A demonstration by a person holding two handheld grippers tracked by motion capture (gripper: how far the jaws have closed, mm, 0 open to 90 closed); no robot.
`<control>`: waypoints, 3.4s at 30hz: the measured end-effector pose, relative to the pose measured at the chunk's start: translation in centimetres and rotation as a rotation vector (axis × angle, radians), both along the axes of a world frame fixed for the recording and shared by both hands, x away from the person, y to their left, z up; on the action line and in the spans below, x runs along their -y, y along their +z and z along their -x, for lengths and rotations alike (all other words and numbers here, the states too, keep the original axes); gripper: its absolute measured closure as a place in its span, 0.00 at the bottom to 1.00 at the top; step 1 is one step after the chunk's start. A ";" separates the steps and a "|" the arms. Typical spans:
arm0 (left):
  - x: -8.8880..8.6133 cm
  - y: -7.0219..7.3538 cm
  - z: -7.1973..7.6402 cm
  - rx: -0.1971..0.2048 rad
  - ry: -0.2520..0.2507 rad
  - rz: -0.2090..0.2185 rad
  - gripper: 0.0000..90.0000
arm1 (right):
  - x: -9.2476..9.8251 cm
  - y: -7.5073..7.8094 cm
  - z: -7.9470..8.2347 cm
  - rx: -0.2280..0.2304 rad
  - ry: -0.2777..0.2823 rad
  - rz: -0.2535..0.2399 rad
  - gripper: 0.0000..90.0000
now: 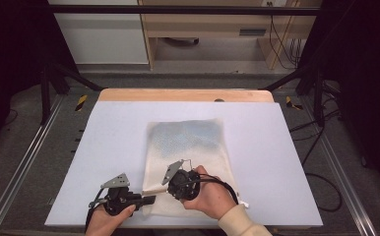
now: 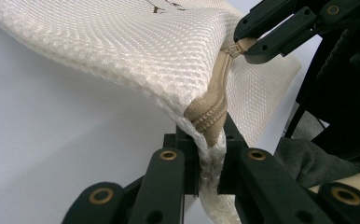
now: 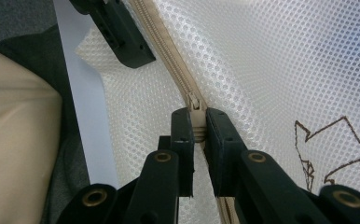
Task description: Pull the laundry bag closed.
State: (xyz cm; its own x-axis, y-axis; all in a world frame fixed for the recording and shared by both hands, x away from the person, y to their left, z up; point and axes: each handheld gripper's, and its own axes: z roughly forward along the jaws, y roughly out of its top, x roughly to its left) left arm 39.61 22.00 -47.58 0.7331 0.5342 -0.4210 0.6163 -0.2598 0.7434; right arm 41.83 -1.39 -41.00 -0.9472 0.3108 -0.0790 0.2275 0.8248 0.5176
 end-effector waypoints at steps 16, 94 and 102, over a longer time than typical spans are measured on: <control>0.7 -0.7 -0.2 -0.030 0.013 0.010 0.92 | 1.9 -1.5 -0.5 0.031 0.056 -0.102 0.91; -0.4 -0.2 -0.8 -0.010 0.037 -0.052 0.92 | 4.2 -3.4 0.7 -0.006 -0.078 -0.196 0.91; -0.5 -0.1 -0.8 -0.003 0.033 -0.064 0.92 | 4.2 -3.6 0.6 -0.009 -0.079 -0.189 0.91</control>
State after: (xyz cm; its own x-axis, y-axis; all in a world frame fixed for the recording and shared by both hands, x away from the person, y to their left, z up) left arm 40.37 22.47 -47.67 0.7136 0.5836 -0.3875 0.6273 -0.2861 0.7243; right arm 41.18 -5.63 -44.63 -0.9196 0.3927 -0.0043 0.2927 0.6927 0.6592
